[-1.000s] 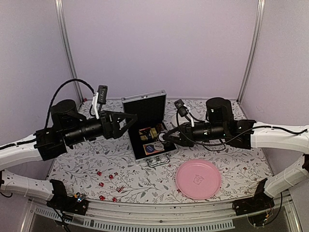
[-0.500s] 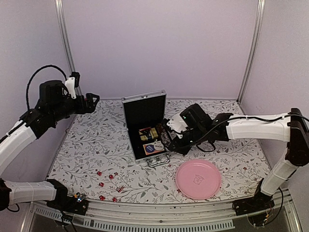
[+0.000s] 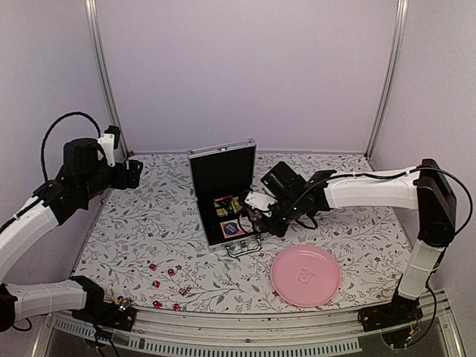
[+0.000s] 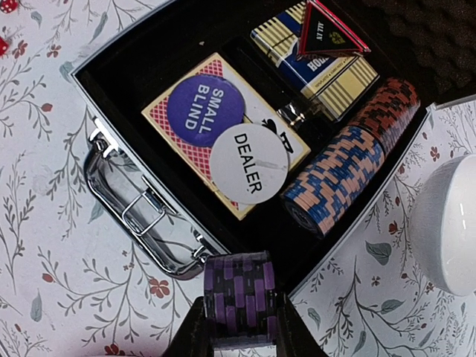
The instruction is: Pack up texas hold em set
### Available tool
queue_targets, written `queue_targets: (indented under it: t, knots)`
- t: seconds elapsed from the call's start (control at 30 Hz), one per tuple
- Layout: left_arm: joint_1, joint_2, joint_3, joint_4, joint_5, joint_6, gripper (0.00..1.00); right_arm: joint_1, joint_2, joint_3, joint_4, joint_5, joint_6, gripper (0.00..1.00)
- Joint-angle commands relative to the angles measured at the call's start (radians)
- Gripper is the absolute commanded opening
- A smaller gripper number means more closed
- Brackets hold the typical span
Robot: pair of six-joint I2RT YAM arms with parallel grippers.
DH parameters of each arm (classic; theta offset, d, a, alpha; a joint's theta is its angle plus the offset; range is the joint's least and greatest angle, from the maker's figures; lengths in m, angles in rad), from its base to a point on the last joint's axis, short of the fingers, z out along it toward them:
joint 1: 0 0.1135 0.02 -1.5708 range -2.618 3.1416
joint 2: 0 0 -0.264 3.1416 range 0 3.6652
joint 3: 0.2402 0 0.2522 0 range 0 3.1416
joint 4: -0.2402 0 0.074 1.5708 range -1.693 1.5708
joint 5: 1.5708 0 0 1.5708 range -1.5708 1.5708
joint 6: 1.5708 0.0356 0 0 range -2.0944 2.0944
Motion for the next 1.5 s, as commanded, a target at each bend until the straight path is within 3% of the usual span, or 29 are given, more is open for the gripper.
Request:
queue_targets:
  t: [0.0, 0.57, 1.07, 1.13, 1.33, 1.47]
  knots:
    - [0.011, 0.019, -0.013, -0.001, 0.012, 0.004, 0.97, -0.007, 0.010, 0.037, -0.018, 0.060, -0.118, 0.13]
    - [0.011, 0.020, -0.021, 0.001, 0.011, 0.009, 0.97, -0.024, 0.116, 0.124, -0.019, 0.101, -0.348, 0.12]
    - [0.014, 0.027, -0.025, 0.008, 0.050, 0.016, 0.97, -0.027, 0.186, 0.160, -0.019, 0.112, -0.376, 0.12]
    - [0.014, 0.028, -0.025, 0.008, 0.050, 0.017, 0.97, -0.026, 0.182, 0.162, -0.019, 0.120, -0.373, 0.16]
    - [0.015, 0.030, -0.025, 0.007, 0.055, 0.017, 0.97, -0.026, 0.184, 0.196, -0.045, 0.132, -0.337, 0.41]
    - [0.016, 0.030, -0.026, 0.008, 0.060, 0.017, 0.97, -0.026, 0.182, 0.210, -0.055, 0.129, -0.327, 0.47]
